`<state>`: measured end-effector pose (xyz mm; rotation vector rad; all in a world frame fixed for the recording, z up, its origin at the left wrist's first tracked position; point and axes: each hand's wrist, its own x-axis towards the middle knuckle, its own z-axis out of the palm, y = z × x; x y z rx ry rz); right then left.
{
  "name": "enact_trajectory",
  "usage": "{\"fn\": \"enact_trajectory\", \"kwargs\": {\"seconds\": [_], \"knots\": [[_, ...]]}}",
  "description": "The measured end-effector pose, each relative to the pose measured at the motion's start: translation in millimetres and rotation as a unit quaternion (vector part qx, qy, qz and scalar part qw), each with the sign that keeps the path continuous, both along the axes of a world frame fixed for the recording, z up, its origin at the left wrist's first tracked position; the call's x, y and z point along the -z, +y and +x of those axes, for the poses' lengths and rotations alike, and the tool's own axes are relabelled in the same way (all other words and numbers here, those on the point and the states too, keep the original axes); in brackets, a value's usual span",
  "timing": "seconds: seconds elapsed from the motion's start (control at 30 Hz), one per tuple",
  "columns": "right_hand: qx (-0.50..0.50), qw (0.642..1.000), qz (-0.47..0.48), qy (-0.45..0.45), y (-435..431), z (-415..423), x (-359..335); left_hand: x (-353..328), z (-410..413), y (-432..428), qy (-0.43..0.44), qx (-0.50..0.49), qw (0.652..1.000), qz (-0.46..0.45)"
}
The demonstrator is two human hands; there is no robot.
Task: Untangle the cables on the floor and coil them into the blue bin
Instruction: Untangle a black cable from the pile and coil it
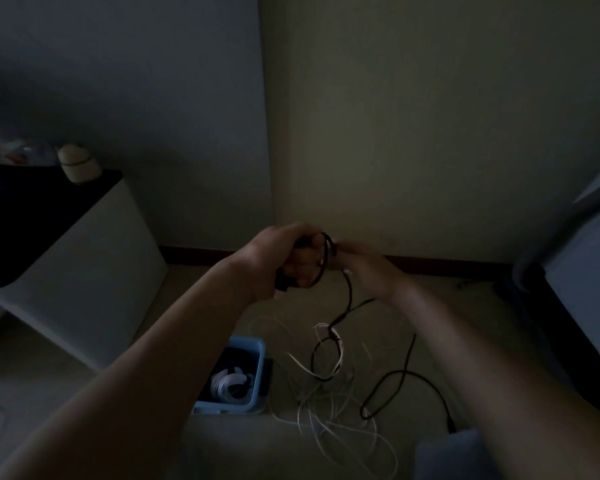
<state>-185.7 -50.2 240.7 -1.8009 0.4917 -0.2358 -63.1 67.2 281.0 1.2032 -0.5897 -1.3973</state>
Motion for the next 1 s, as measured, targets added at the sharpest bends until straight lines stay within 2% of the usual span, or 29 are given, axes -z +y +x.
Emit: {"fn": "enact_trajectory", "kwargs": {"seconds": [0.03,0.13,0.23,0.3,0.4,0.47,0.57,0.67,0.8,0.9,1.0], "knots": [[0.001,1.0,0.023,-0.014,5.9,2.2,-2.1,-0.7,1.5,0.2,0.025,-0.011,1.0,-0.013],[0.02,1.0,-0.006,-0.013,7.0,-1.2,-2.4,2.1,10.4,2.5,0.066,-0.079,0.994,-0.033],[0.054,0.997,-0.05,-0.028,-4.9,-5.3,0.9,8.7,15.7,4.5,0.034,-0.103,0.994,-0.026],[0.088,0.989,-0.102,-0.063,-9.3,-7.6,0.2,11.2,17.6,6.6,0.004,-0.065,0.998,-0.006],[0.125,0.981,-0.101,-0.106,-11.2,-12.0,-5.7,9.4,16.2,12.1,-0.019,0.041,0.999,0.019],[0.135,0.981,-0.105,-0.087,-12.8,-9.8,-2.6,5.8,12.8,15.1,-0.008,0.087,0.996,-0.001],[0.104,0.989,-0.102,-0.019,-8.4,-4.0,5.4,0.7,11.5,15.1,0.072,0.099,0.991,-0.06],[0.043,0.999,0.007,0.001,3.8,0.9,10.0,-5.0,8.1,15.3,0.163,0.032,0.98,-0.106],[0.012,0.996,0.083,-0.014,16.5,3.5,15.7,-5.4,10.2,12.1,0.167,-0.114,0.964,-0.17],[-0.007,0.996,0.083,0.016,18.0,0.3,19.6,-2.3,22.4,10.2,0.16,-0.208,0.946,-0.191],[-0.07,0.991,0.06,0.097,18.1,-5.8,16.3,-0.8,33.8,9.7,0.134,-0.278,0.934,-0.181]]}}
